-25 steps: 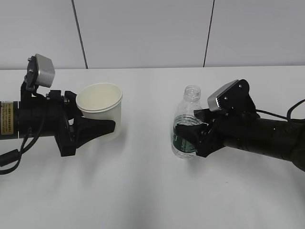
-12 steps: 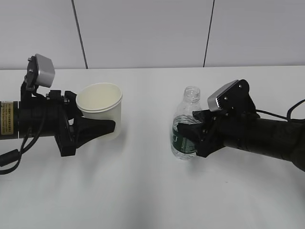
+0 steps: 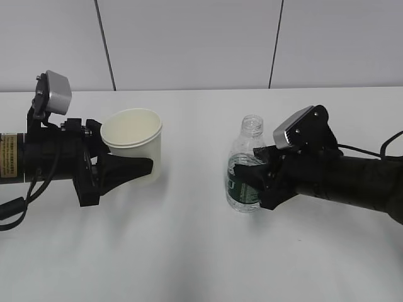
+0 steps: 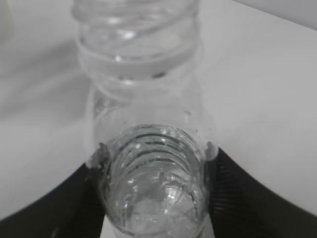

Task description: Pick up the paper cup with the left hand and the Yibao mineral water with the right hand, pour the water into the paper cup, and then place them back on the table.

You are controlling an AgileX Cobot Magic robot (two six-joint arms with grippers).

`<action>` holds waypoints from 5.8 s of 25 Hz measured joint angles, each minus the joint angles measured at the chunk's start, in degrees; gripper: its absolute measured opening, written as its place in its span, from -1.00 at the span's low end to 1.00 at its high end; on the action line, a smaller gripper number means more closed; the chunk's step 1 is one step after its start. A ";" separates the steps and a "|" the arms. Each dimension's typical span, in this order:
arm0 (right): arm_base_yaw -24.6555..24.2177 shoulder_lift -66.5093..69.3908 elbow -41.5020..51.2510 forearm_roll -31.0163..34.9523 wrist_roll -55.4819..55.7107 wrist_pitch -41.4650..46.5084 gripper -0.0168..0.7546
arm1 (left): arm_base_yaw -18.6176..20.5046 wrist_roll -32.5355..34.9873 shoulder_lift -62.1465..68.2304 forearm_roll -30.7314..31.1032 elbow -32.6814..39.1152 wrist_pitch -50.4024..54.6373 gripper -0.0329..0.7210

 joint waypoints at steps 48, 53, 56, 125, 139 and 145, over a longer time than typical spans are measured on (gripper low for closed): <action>0.00 -16.87 0.20 -9.27 0.09 12.95 0.17 | -16.22 3.87 0.00 -5.65 0.00 2.97 0.24; 0.00 -16.87 0.20 -9.77 0.09 12.95 0.17 | -17.28 5.57 0.88 -8.60 0.00 3.55 0.24; 0.00 -16.87 0.20 -10.46 0.09 12.95 0.17 | -17.28 5.57 3.35 -9.81 0.00 1.74 0.24; 0.00 -16.87 -6.07 -33.23 0.14 15.24 0.17 | -17.28 6.25 5.82 -4.80 0.00 -3.57 0.24; 0.00 -16.87 -8.84 -39.63 0.18 14.92 0.17 | -17.28 6.25 5.82 -4.90 0.00 -3.37 0.24; 0.00 -16.87 -9.30 -42.56 0.18 14.79 0.17 | -17.28 6.25 5.82 -5.00 0.00 -3.37 0.24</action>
